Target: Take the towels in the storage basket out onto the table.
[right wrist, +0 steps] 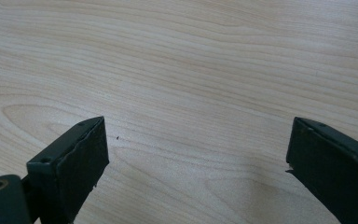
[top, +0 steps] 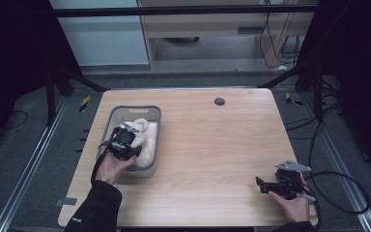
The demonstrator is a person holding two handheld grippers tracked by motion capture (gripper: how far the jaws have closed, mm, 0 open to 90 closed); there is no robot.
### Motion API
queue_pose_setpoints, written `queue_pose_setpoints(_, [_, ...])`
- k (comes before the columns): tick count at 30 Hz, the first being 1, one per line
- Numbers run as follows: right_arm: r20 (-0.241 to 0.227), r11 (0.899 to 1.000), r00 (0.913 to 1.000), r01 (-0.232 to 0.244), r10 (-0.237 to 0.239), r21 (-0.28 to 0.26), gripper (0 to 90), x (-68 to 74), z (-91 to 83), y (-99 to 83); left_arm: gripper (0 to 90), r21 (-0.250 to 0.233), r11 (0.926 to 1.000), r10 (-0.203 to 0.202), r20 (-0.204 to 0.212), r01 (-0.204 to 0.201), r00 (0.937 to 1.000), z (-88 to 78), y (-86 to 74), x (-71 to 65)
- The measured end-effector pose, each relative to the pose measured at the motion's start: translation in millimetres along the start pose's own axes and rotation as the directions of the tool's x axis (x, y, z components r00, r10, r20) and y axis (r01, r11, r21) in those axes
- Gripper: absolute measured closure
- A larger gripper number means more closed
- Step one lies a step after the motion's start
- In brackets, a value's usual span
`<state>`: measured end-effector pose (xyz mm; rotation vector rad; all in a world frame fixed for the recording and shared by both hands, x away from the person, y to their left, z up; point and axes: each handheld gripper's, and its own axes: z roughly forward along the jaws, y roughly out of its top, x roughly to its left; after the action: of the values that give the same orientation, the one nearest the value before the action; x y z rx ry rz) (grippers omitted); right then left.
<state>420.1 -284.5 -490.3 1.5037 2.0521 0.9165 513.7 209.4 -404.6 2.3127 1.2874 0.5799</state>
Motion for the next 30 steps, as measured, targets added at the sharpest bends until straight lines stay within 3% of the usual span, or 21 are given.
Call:
queue_pose_setpoints(16, [-0.002,1.000,1.0000,-0.005,0.005,0.005,5.6,0.1,0.2,0.2,64.7,-0.081,0.9964,-0.024,0.031,0.026,0.9992,-35.4,5.0,12.6])
queue_pose_setpoints(30, [0.003,1.000,1.0000,0.000,0.000,0.005,5.4,-0.5,0.3,0.4,65.9,-0.171,0.9849,-0.022,0.029,0.027,0.9993,-78.9,19.6,20.2])
